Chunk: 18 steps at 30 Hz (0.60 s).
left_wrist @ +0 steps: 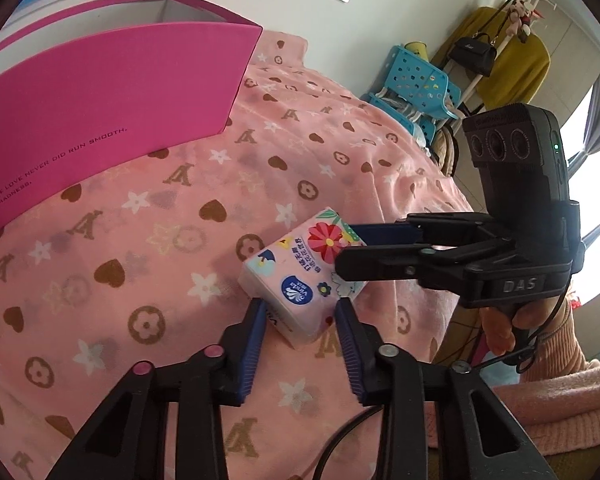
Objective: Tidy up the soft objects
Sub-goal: 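Lift the floral tissue pack off the bed with the left tool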
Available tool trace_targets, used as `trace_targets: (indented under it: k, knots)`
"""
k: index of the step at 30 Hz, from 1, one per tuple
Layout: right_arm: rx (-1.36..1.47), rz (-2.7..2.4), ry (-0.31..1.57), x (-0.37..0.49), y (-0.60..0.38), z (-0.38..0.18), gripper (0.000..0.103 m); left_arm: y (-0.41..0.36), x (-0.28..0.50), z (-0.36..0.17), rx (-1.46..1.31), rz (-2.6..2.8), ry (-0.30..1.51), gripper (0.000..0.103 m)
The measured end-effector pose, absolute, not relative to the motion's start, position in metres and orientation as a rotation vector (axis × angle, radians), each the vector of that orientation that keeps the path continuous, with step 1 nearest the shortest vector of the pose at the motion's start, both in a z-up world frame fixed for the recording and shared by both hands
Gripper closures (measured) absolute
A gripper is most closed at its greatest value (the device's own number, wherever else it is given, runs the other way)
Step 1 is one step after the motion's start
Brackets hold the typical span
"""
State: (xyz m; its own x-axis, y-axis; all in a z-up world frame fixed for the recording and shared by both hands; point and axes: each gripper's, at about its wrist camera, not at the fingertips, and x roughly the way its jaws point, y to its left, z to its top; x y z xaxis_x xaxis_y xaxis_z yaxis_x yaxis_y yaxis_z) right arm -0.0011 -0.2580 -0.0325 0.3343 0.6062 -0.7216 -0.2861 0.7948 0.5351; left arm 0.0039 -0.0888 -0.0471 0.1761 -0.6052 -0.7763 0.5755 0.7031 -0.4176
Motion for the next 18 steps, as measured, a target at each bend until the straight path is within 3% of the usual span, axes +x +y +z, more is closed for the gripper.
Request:
trace_targets:
  k: [1,5,18]
  knots:
    - [0.343,0.603,1.086,-0.001,-0.257,-0.033,0.062,-0.089,0.004,-0.047,-0.033,-0.832,1.114,0.069]
    - [0.341,0.594,1.092,-0.001,-0.255,-0.035,0.066,-0.087,0.003,-0.045,-0.033,-0.822,1.112,0.069]
    - [0.317,0.625,1.019,0.007,-0.24,-0.014,0.066,-0.068,0.01,-0.016,-0.037,-0.77,1.031,0.07]
